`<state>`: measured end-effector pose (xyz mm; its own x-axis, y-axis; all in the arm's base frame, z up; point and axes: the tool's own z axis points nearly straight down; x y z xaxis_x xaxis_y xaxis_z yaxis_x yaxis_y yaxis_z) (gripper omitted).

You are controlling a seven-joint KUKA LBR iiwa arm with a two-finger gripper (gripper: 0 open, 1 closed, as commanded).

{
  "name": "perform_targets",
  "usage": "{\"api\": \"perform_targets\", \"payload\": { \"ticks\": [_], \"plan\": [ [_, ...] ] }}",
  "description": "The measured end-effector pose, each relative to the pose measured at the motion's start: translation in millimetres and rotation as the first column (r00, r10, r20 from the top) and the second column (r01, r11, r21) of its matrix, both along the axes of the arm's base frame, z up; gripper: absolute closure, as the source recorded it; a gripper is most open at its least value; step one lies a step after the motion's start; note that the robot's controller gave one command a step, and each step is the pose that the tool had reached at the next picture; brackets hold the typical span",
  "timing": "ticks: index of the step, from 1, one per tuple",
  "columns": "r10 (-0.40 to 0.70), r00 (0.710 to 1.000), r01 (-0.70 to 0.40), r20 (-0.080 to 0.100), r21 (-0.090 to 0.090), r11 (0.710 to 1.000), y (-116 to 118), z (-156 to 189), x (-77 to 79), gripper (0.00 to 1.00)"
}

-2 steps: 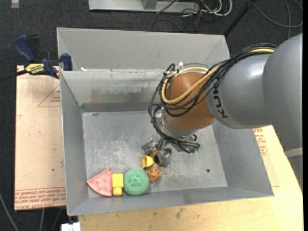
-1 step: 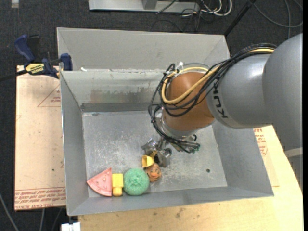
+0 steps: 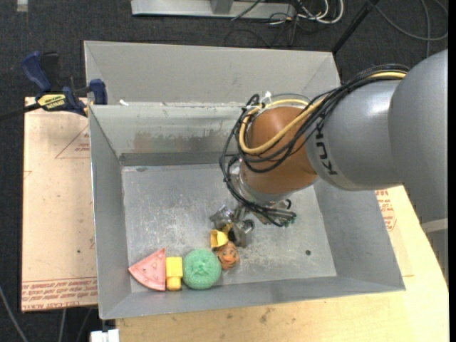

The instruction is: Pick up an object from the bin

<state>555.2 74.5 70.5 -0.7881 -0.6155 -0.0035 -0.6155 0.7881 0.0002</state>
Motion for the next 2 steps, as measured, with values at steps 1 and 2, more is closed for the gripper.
{"api": "perform_targets", "payload": {
  "ticks": [1,2],
  "plan": [
    [0.0,1.0,0.0,0.0,0.0,1.0,0.0,0.0,0.0,1.0],
    [0.0,1.0,0.0,0.0,0.0,1.0,0.0,0.0,0.0,1.0]
  ]
}}
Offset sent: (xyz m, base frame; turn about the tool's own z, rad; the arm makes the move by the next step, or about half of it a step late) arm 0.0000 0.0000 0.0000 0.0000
